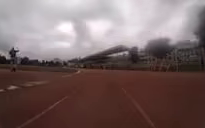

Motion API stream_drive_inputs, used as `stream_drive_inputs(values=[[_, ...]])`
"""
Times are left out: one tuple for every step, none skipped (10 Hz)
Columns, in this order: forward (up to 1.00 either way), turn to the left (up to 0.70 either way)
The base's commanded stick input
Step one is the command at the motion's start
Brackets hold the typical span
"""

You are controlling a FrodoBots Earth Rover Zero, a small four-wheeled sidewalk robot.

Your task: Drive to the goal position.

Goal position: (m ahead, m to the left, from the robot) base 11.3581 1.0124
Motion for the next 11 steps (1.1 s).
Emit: stream_drive_inputs(values=[[0.70, 0.23], [0.70, 0.32], [0.70, 0.31], [0.70, 0.26], [0.70, 0.10], [0.70, 0.10], [0.70, 0.03], [0.70, 0.00], [0.70, 0.00], [0.70, 0.00], [0.70, 0.00]])
